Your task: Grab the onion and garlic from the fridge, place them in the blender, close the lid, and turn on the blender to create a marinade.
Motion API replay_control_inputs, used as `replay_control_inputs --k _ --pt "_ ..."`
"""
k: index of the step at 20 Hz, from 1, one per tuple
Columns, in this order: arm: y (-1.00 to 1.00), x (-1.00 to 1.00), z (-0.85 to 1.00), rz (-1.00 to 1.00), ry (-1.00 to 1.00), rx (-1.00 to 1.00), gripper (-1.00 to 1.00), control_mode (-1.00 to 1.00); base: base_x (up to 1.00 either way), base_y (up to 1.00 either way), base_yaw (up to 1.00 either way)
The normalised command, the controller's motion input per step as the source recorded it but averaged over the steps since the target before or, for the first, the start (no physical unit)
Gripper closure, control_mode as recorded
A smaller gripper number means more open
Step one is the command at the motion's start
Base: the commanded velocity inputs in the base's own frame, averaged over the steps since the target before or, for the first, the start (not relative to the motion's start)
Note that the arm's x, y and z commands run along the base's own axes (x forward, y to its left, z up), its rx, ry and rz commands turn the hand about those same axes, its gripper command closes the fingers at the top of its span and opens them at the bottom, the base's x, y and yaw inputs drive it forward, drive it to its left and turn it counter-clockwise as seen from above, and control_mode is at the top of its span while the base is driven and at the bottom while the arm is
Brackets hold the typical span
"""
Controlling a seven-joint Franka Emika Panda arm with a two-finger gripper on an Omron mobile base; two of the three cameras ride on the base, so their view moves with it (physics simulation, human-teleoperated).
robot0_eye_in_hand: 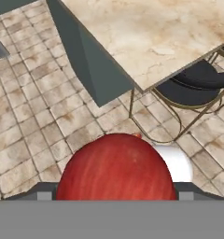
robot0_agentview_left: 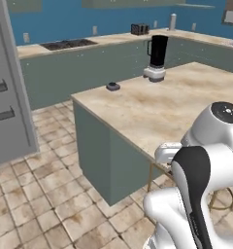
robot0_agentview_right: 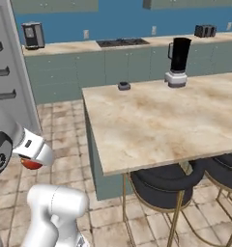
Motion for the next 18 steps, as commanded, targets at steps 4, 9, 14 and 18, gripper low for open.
replay_control_inputs --k 4,9,14,18 --pt "0.00 0.00 0.00 0.00 0.00 0.00 1.00 1.00 -0.79 -0.86 -0.16" --pt "0.00 0.00 0.00 0.00 0.00 0.00 1.00 1.00 -0.02 -1.00 -0.08" --pt "0.00 0.00 0.00 0.00 0.00 0.00 1.00 1.00 0.12 -1.00 -0.03" --pt "0.00 0.00 0.00 0.00 0.00 0.00 1.00 1.00 0.15 -1.00 -0.01"
